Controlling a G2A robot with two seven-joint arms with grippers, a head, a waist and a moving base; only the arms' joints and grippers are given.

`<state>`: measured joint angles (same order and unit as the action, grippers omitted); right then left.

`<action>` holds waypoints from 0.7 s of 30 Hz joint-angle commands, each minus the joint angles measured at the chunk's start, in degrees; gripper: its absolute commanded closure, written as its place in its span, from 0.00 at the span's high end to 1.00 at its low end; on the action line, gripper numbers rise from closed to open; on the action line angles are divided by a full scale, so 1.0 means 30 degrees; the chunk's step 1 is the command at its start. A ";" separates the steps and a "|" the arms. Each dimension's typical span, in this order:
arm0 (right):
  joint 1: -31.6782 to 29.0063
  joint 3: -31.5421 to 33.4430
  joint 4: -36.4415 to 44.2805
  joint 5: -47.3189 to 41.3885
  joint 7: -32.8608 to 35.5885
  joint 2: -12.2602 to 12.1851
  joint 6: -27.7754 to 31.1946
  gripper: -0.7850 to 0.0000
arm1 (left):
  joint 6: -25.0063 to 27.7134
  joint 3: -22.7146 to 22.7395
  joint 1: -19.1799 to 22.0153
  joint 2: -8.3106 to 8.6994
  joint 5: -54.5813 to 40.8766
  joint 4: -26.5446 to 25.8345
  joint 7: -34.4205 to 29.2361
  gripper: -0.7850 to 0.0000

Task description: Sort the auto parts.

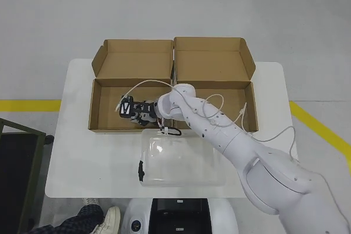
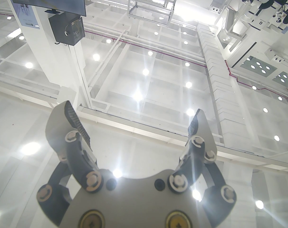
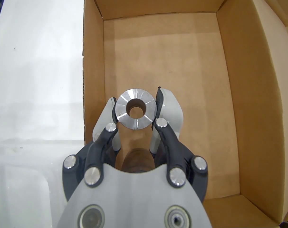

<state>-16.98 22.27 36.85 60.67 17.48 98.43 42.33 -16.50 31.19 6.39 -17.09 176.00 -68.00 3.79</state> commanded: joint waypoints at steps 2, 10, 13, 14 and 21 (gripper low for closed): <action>0.0080 0.0017 -0.0311 0.0130 -0.0008 0.0176 0.0066 0.25 | 0.0000 0.0000 0.0000 0.0000 0.0000 0.0000 0.0000 1.00; 0.0216 0.0115 -0.0950 0.0491 -0.0126 0.0562 0.0214 0.33 | 0.0000 0.0000 0.0000 0.0000 0.0000 0.0000 0.0000 1.00; 0.0293 0.0199 -0.1117 0.0637 -0.0221 0.0656 0.0257 0.36 | 0.0000 0.0000 0.0000 0.0000 0.0000 0.0000 0.0000 1.00; 0.0298 0.0230 -0.1153 0.0673 -0.0256 0.0681 0.0276 0.41 | 0.0000 0.0000 0.0000 0.0000 0.0000 0.0000 0.0000 1.00; 0.0527 0.0683 -0.0916 0.1006 -0.0868 0.0673 0.0294 0.42 | 0.0000 0.0000 0.0000 0.0000 0.0000 0.0000 0.0000 1.00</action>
<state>-15.53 24.05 33.74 63.41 15.32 100.56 43.26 -16.50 31.19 6.39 -17.09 176.00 -68.00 3.79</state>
